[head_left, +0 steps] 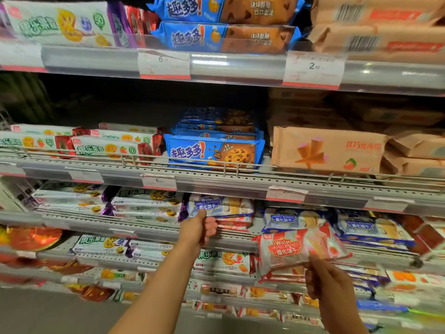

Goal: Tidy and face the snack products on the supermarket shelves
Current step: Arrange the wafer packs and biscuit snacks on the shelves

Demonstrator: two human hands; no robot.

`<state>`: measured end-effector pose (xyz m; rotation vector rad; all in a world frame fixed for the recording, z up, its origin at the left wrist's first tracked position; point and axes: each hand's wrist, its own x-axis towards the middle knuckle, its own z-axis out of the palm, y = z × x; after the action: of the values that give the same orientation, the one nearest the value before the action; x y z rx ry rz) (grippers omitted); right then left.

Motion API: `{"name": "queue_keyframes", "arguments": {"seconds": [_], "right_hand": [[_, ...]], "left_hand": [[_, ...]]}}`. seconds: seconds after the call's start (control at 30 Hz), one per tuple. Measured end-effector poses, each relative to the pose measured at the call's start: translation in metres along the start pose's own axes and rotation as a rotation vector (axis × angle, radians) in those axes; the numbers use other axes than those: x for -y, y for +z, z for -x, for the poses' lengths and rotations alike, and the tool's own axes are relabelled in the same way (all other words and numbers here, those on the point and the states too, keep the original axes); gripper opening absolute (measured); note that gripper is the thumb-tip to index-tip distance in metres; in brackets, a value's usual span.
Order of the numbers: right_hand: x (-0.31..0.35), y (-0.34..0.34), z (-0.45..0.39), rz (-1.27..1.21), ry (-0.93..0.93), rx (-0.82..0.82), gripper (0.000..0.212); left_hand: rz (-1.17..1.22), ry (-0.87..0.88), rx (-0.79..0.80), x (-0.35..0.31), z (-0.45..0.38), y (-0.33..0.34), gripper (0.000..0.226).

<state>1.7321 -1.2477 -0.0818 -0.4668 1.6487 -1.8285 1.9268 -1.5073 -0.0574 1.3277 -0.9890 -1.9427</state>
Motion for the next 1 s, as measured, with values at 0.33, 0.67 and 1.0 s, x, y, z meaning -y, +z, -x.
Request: {"name": "queue_keyframes", "arguments": {"seconds": [0.33, 0.67, 1.0], "right_hand": [[0.022, 0.052, -0.004, 0.016, -0.016, 0.001, 0.037], [-0.009, 0.177, -0.027, -0.046, 0.116, 0.001, 0.029], [-0.010, 0.225, -0.061, -0.081, 0.301, 0.156, 0.023]], "left_hand": [[0.152, 0.074, -0.016, 0.035, 0.018, -0.084, 0.040], [0.182, 0.179, -0.198, 0.037, 0.066, -0.185, 0.042], [0.175, 0.208, -0.254, 0.040, 0.088, -0.204, 0.044]]}}
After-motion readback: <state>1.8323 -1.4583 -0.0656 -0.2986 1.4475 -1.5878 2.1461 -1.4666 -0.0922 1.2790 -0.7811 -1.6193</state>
